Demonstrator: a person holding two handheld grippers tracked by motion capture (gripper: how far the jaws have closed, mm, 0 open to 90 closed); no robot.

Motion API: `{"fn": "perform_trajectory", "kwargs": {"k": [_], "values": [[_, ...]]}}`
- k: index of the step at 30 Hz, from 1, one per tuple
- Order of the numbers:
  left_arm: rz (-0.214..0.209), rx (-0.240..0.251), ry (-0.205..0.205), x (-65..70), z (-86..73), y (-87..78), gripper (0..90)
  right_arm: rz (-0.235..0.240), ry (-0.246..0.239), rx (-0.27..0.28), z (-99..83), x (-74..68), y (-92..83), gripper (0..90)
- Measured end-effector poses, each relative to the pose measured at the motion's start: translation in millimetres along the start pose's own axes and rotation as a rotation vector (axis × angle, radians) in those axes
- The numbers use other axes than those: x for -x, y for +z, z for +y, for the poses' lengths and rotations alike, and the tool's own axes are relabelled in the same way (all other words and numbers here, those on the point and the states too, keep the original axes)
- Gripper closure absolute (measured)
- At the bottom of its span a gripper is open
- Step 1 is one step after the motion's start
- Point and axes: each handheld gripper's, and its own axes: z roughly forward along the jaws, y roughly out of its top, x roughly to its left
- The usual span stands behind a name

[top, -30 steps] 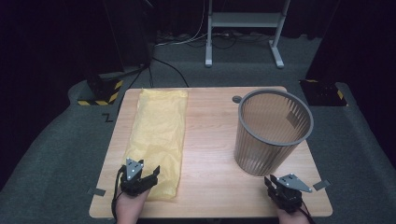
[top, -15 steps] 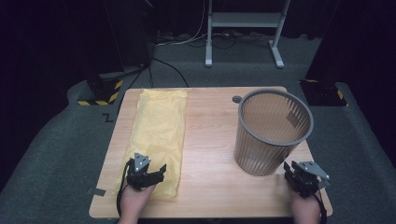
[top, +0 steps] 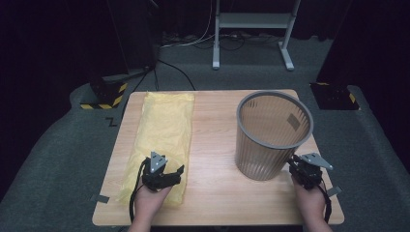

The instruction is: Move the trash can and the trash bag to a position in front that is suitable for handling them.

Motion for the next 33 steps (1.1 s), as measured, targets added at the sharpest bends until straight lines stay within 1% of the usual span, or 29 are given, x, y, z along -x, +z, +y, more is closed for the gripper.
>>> {"fn": "perform_trajectory", "kwargs": {"k": [2, 3, 4, 5, 7, 8, 10, 11, 12, 14, 15, 16, 17, 18, 19, 20, 21, 22, 23, 24, 26, 28, 30, 32, 33], "values": [[-0.006, 0.003, -0.002, 0.5, 3.1, 1.5, 19.2, 0.030, -0.014, 0.013, 3.3, -10.6, 1.9, 74.2], [-0.011, 0.013, -0.004, 2.0, 6.2, 1.4, 19.3, 0.061, -0.031, 0.022, 7.1, -22.9, 3.7, 74.2], [-0.019, 0.030, -0.003, 5.1, 10.3, 0.9, 19.3, 0.061, -0.031, 0.022, 7.1, -22.9, 3.7, 74.2], [-0.022, 0.044, -0.001, 8.9, 14.8, 1.0, 19.4, 0.081, -0.034, 0.021, 9.0, -29.0, 4.7, 74.3], [-0.041, 0.056, -0.004, 14.5, 23.9, 4.5, 19.6, 0.117, -0.047, 0.027, 13.4, -38.4, 6.4, 73.4], [-0.044, 0.058, -0.009, 16.4, 28.1, 7.7, 19.6, 0.123, -0.048, 0.036, 16.0, -42.0, 6.2, 72.1], [-0.041, 0.051, -0.014, 19.2, 36.4, 16.5, 19.7, 0.111, -0.033, 0.053, 22.2, -45.1, 6.8, 71.3], [-0.044, 0.038, -0.021, 22.0, 44.6, 27.8, 20.0, 0.093, -0.011, 0.062, 27.9, -44.5, 10.5, 71.7], [-0.044, 0.038, -0.021, 22.0, 44.6, 27.8, 19.9, 0.093, -0.011, 0.062, 27.9, -44.5, 10.5, 71.7], [-0.046, 0.031, -0.024, 26.3, 52.2, 38.4, 20.1, 0.103, 0.011, 0.068, 32.3, -41.2, 16.1, 71.6], [-0.046, 0.026, -0.025, 28.9, 55.6, 43.0, 20.1, 0.103, 0.011, 0.068, 32.3, -41.2, 16.1, 71.6], [-0.059, 0.021, -0.029, 31.4, 58.8, 46.4, 20.1, 0.103, 0.004, 0.067, 32.2, -40.9, 18.0, 71.8], [-0.071, 0.024, -0.034, 34.3, 61.7, 48.6, 20.1, 0.106, -0.006, 0.059, 32.1, -41.1, 19.7, 72.2], [-0.074, 0.030, -0.031, 36.7, 63.7, 49.6, 20.1, 0.112, -0.009, 0.056, 32.0, -42.0, 21.5, 72.3], [-0.072, 0.036, -0.025, 37.8, 64.4, 49.4, 20.5, 0.126, -0.014, 0.059, 32.9, -46.5, 24.0, 72.2], [-0.073, 0.033, -0.025, 37.6, 63.8, 49.0, 20.4, 0.124, -0.030, 0.062, 34.0, -50.7, 25.1, 72.2], [-0.070, 0.024, -0.024, 35.9, 62.4, 47.8, 20.4, 0.124, -0.030, 0.062, 34.0, -50.7, 25.1, 72.2], [-0.071, 0.018, -0.028, 33.6, 60.0, 46.0, 19.9, 0.126, -0.038, 0.061, 35.2, -56.0, 26.3, 72.2], [-0.064, 0.012, -0.029, 30.5, 57.3, 43.6, 19.8, 0.138, -0.046, 0.063, 36.4, -61.3, 28.0, 72.1], [-0.053, 0.005, -0.025, 26.7, 54.1, 40.8, 19.9, 0.151, -0.050, 0.063, 37.7, -67.0, 30.1, 71.9], [-0.034, -0.005, -0.039, 17.8, 46.3, 34.7, 19.9, 0.170, -0.064, 0.069, 41.1, -79.5, 35.4, 71.9], [-0.005, -0.016, -0.050, 4.9, 36.4, 26.5, 19.8, 0.198, -0.065, 0.070, 43.8, -92.9, 40.9, 71.5], [0.028, -0.038, -0.069, -12.2, 24.2, 18.9, 19.9, 0.216, -0.083, 0.063, 45.6, -106.9, 45.8, 71.2], [0.047, -0.054, -0.119, -31.4, 10.0, 14.7, 19.7, 0.218, -0.107, 0.061, 46.3, -118.7, 47.9, 67.9], [0.062, -0.070, -0.130, -39.9, 2.7, 13.8, 19.9, 0.222, -0.102, 0.055, 45.2, -123.5, 47.2, 66.2]]}}
